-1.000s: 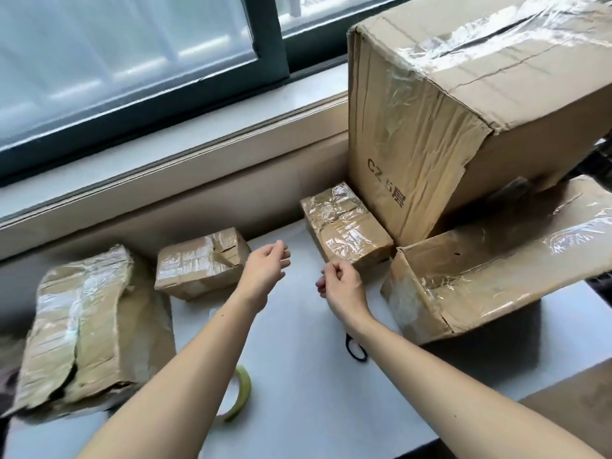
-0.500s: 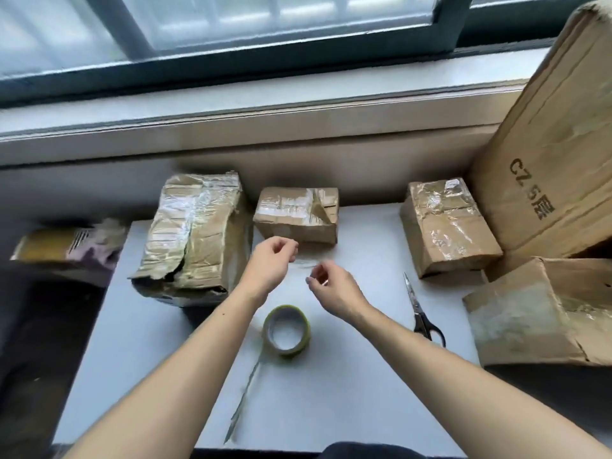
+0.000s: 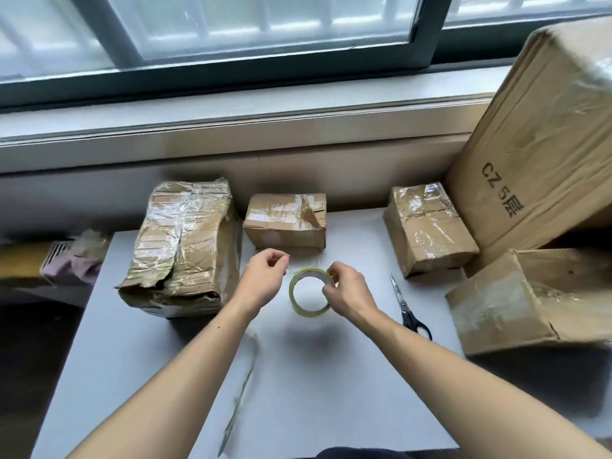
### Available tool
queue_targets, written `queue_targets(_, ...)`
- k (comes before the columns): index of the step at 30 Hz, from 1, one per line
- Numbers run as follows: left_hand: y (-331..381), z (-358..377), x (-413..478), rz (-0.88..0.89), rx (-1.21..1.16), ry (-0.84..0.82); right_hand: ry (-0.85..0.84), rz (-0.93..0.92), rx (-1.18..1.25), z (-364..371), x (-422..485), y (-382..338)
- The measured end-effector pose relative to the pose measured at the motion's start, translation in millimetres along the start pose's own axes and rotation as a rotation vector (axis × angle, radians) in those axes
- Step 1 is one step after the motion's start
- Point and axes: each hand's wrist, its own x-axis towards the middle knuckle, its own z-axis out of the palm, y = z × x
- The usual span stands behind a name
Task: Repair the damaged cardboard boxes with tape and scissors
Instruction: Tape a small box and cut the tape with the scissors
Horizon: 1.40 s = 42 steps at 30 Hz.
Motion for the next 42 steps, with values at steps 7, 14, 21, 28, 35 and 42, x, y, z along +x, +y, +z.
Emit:
queue_targets(7, 44.8, 40.7, 11.6, 0.112, 0.042, -0.046, 0.438, 0.151, 0.302, -103.4, 23.8, 21.3)
queue_targets(14, 68.7, 46.7, 42.6, 0.161, 0.269, 0.127, 0.607, 0.3, 0.428, -146.9, 69.1, 61.5)
queue_targets(21, 65.1, 52.4, 74.9, 0.203, 0.622, -0.021, 0.607, 0.329, 0.445, -149.1, 62.3, 63.0)
queue_targets(28, 66.3, 52.6, 76.6, 0.42, 0.62, -0.038, 0.668, 0.048, 0.308, -149.7, 28.7, 28.2)
queue_targets(35, 66.9, 37.0, 38.4, 0.553, 0.391, 0.03, 0.149, -0.049, 0.32, -102.8, 26.6, -4.1)
queue_targets(42, 61.3, 16.5, -2.4, 0.447, 0.249, 0.065, -0.058, 0.07, 0.466, -84.6, 28.8, -32.3)
